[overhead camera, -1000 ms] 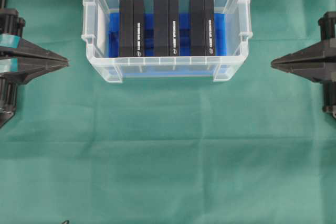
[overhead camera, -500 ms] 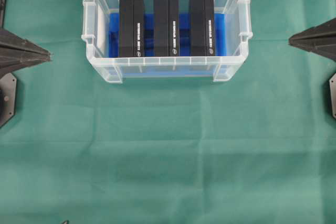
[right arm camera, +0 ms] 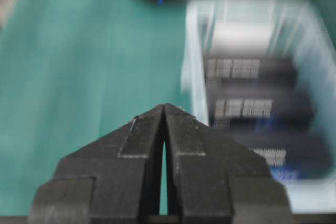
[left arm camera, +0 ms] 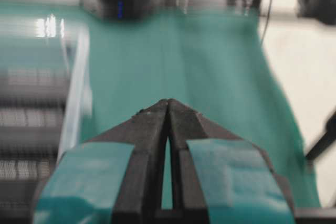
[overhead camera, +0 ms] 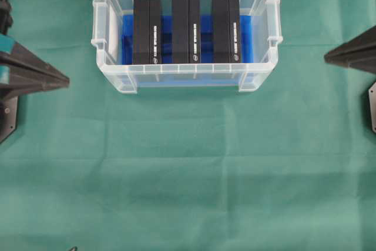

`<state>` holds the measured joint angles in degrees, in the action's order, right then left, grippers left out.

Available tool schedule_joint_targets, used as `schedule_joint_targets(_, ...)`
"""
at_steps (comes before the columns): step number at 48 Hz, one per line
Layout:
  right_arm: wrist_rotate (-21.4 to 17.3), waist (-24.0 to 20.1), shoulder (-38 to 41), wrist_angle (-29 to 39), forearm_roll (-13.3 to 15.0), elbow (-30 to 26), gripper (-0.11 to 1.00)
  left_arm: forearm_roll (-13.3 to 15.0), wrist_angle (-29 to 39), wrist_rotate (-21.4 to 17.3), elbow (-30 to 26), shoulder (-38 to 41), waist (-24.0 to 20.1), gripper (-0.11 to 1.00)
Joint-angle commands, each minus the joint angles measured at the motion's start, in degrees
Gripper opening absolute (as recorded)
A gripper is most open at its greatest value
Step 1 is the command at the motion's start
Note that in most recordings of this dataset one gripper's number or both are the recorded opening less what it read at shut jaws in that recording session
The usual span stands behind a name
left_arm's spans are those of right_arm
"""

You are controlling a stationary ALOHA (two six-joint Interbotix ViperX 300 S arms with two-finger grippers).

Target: Take out the box from the case.

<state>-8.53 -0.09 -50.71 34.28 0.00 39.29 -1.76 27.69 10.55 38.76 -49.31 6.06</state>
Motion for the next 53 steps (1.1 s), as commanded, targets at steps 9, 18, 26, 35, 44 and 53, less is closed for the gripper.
schedule_joint_targets(9, -6.5, 0.0, 3.25, 20.3, 0.09, -6.68, -0.01, -0.09, 20.39, 8.17, -4.22, 1.32, 0.26, 0.01)
schedule_joint_targets(18, -14.15, 0.0, 5.36, 33.84, 0.09, -10.72, -0.01, -0.09, 33.57, 14.06, -8.26, 2.99, 2.2, 0.01)
schedule_joint_targets(26, -19.86, 0.0, 7.82, 39.46, 0.18, -12.83, -0.01, -0.09, 38.94, 18.54, -10.02, 4.31, 3.6, 0.01)
schedule_joint_targets(35, -24.96, 0.0, 10.63, 39.9, 0.18, -14.06, -0.01, -0.44, 40.17, 23.2, -10.2, 5.01, 3.6, 0.01)
schedule_joint_targets(44, -38.06, 0.0, 13.1, 40.17, 0.09, -15.73, -0.01, -0.62, 40.78, 35.07, -10.46, 6.06, 3.08, 0.01)
schedule_joint_targets(53, -55.2, 0.0, 15.29, 40.52, 0.26, -16.35, -0.01, -1.85, 43.77, 58.97, -10.99, 8.09, 1.76, 0.01)
